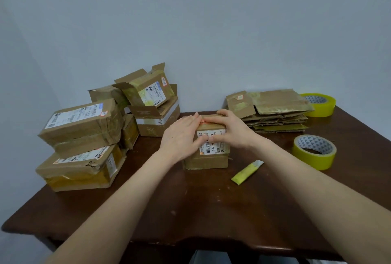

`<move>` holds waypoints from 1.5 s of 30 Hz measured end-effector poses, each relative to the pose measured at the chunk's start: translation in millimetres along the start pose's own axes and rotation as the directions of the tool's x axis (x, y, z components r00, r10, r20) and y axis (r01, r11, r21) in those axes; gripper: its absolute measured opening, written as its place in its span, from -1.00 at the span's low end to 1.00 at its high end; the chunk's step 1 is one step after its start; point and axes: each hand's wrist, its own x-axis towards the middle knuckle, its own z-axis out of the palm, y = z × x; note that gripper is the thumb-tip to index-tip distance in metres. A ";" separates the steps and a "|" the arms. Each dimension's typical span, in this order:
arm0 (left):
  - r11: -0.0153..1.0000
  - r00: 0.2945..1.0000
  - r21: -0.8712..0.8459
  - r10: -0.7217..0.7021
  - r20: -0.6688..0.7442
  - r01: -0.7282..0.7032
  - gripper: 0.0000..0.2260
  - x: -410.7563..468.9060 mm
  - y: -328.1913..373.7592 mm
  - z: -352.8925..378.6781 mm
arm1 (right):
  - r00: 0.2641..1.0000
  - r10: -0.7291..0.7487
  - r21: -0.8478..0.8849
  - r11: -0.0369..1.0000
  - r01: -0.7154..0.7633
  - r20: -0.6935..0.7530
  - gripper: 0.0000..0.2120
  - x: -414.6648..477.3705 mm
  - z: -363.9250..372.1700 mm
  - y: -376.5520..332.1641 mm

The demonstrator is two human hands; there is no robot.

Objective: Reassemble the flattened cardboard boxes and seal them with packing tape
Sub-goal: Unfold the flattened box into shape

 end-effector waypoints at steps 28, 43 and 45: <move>1.000 1.000 -0.027 -0.011 0.013 0.011 -0.43 -1.1 32.0 -9.5 | 0.709 0.551 -0.290 0.660 -0.693 -0.440 -0.53 -86.6 -40.8 53.7; 0.982 0.999 -0.188 -0.007 0.042 0.015 -0.48 -3.5 5.1 -9.1 | 0.917 0.065 0.206 0.978 0.019 -0.393 -0.72 -17.6 -87.1 -39.6; 0.951 0.998 -0.304 -0.040 0.040 0.051 -0.49 -4.6 2.0 -9.3 | 0.957 0.039 0.208 0.978 0.022 -0.286 -0.72 4.8 -81.4 -56.4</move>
